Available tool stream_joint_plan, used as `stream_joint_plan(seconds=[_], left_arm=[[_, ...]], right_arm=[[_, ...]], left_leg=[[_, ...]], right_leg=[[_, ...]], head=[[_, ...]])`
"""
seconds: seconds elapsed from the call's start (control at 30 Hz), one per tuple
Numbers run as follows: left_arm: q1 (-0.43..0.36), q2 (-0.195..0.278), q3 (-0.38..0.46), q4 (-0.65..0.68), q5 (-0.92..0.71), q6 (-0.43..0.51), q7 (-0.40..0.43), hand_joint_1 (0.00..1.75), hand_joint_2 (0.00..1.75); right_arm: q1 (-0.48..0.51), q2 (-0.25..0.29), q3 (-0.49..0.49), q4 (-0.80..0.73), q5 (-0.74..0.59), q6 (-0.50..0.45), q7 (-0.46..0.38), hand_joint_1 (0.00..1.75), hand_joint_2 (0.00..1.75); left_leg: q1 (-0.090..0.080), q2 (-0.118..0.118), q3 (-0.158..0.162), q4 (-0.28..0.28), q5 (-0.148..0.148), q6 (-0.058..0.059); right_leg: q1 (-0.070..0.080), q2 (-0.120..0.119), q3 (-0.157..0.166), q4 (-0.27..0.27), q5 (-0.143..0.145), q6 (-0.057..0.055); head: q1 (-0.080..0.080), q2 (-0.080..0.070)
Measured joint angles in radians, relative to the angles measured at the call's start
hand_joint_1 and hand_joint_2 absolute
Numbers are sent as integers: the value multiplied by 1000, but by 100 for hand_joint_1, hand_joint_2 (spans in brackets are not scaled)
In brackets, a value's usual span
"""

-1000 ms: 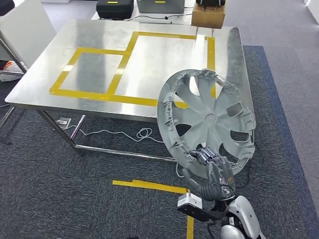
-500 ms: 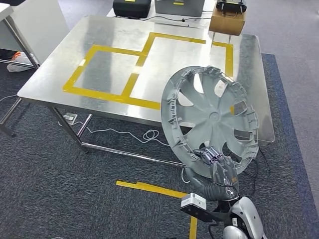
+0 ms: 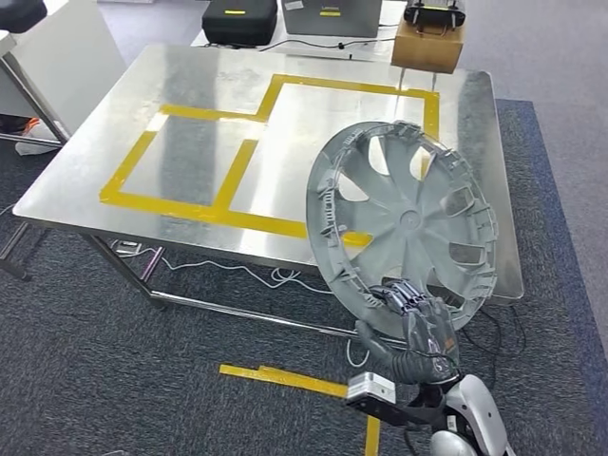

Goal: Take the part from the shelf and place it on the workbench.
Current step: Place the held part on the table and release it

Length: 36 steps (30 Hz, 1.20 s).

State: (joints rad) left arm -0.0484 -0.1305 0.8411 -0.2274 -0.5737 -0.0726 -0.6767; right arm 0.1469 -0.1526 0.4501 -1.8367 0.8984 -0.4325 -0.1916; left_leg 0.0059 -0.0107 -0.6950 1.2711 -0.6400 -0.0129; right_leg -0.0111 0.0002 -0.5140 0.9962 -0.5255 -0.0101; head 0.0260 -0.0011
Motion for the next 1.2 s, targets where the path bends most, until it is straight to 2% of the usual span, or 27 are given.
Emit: stream_joint_plan(seconds=[0.03,0.13,0.17,0.2,0.27,0.33,0.37,0.43,0.47,0.5,0.53,0.57,0.6,0.63,0.67,0.7,0.77,0.83,0.9,0.93,0.97,1.0,1.03,1.1,1.13,1.17,1.2], left_arm=[[1,0,0,0,0,-1,0,0,175],[7,2,2,0,0,-1,0,0,175],[10,3,3,0,-1,-1,0,0,175],[11,3,3,0,-1,-1,0,0,175],[6,1,4,0,-2,-1,0,0,175],[0,-1,4,0,-1,-1,0,0,175],[-2,-2,5,0,-1,-1,0,0,175],[-3,-2,8,0,-1,-1,0,0,175],[-3,-2,9,0,-2,-1,0,0,175],[-3,-3,9,0,-2,-1,0,0,175],[-3,-4,10,0,-3,-1,-1,0,175],[-3,-5,10,0,-4,-1,-1,0,175],[-3,-6,10,0,-6,-1,-1,0,175],[-3,-6,10,0,-8,-1,-2,0,175],[-3,-6,11,0,-10,-1,-3,0,175],[-2,-6,11,0,-12,-1,-3,0,175],[-3,-5,11,0,-12,-1,-4,0,175],[-4,-5,11,0,-12,0,-5,0,175],[-4,-5,11,0,-12,0,-6,0,175],[-3,-5,11,0,-12,0,-6,0,175],[-2,-5,12,0,-12,0,-6,0,175],[-2,-6,12,0,-13,0,-6,0,175],[-2,-6,12,0,-13,0,-6,0,175],[-3,-4,12,0,-16,0,-6,0,175],[-4,-4,14,0,-19,0,-6,0,175],[-7,-3,15,0,-22,0,-6,0,175],[-9,-3,17,0,-26,0,-6,0,175]], right_arm=[[1,0,0,0,-2,0,0,175,175],[2,0,-1,0,-5,-1,0,175,175],[3,0,-1,-1,-6,-1,-1,175,175],[3,0,-1,-2,-6,-2,-1,175,175],[5,0,-2,-7,-8,-3,0,175,175],[7,-1,-4,-12,-8,-3,0,175,175],[8,-1,-5,-13,-9,-4,0,175,175],[9,-1,-6,-15,-10,-5,0,175,175],[11,-1,-8,-15,-11,-5,0,175,175],[14,-2,-10,-15,-13,-5,0,175,175],[16,-2,-13,-15,-16,-6,0,175,175],[19,-2,-16,-16,-18,-6,-1,175,175],[20,-2,-18,-17,-20,-7,-2,175,175],[20,-2,-19,-19,-21,-8,-3,175,175],[20,-2,-19,-21,-21,-10,-5,175,175],[20,-2,-19,-23,-21,-12,-7,175,175],[22,-2,-20,-27,-22,-14,-8,175,175],[26,-2,-22,-31,-23,-15,-7,175,175],[27,-2,-23,-34,-23,-16,-8,175,175],[28,-2,-23,-34,-23,-16,-8,175,175],[29,-2,-23,-34,-23,-16,-8,175,175],[29,-2,-23,-34,-23,-16,-8,175,175],[30,-2,-23,-34,-23,-16,-8,175,175],[31,-2,-23,-34,-21,-14,-8,175,175],[30,-2,-23,-34,-18,-13,-8,175,175],[30,-2,-24,-34,-14,-12,-8,175,175],[29,-2,-24,-34,-7,-9,-8,175,175]], left_leg=[[-2,-1,-4,-37,23,5],[-12,-20,12,-196,186,29],[-15,-26,16,-220,220,35],[-18,-29,17,-227,230,38],[-16,-21,27,-234,228,41],[-11,-10,40,-249,225,50],[-10,-4,46,-252,221,55],[-9,8,55,-254,210,60],[-9,14,61,-253,204,60],[-9,20,67,-253,197,59],[-9,26,75,-253,191,57],[-8,31,84,-252,184,55],[-10,36,92,-251,178,51],[-13,42,98,-249,172,46],[-17,48,101,-247,168,41],[-19,56,102,-246,166,38],[-19,71,105,-245,161,30],[-16,57,95,-209,130,20],[-10,30,49,-95,68,11],[-8,24,19,-27,40,8],[-7,22,-4,23,25,7],[-6,21,-13,41,30,7],[-6,19,-3,17,55,9],[-6,9,54,-110,129,17],[-6,3,82,-172,153,21],[-5,-2,101,-217,164,24],[-5,-5,108,-239,163,23]], right_leg=[[1,3,15,0,-11,1],[6,18,44,3,-42,10],[7,24,47,4,-52,15],[6,31,47,3,-60,20],[5,36,50,-2,-72,30],[6,25,33,39,-103,40],[4,17,5,93,-130,44],[1,10,-80,228,-177,52],[0,9,-115,271,-179,55],[-1,7,-133,279,-160,57],[-1,2,-132,245,-120,58],[-2,-9,-115,182,-69,58],[1,-31,-93,117,-28,57],[3,-50,-72,63,1,52],[6,-63,-61,33,14,47],[9,-67,-57,24,15,41],[7,-47,-57,19,20,29],[2,-28,-53,14,25,17],[-1,-10,-51,12,26,9],[-1,1,-51,12,25,8],[-1,13,-50,12,25,8],[-1,25,-49,13,25,7],[-1,37,-47,13,25,8],[-1,54,-43,13,24,9],[1,61,-43,14,23,11],[2,66,-46,17,22,14],[4,70,-50,19,22,15]], head=[[0,0],[1,0],[0,0],[0,0],[0,0],[4,0],[6,0],[7,0],[7,0],[7,0],[7,0],[7,0],[7,0],[7,0],[7,0],[6,0],[5,0],[3,0],[0,0],[-1,0],[-1,0],[-1,0],[-1,0],[-2,0],[-2,0],[-1,0],[-1,0]])
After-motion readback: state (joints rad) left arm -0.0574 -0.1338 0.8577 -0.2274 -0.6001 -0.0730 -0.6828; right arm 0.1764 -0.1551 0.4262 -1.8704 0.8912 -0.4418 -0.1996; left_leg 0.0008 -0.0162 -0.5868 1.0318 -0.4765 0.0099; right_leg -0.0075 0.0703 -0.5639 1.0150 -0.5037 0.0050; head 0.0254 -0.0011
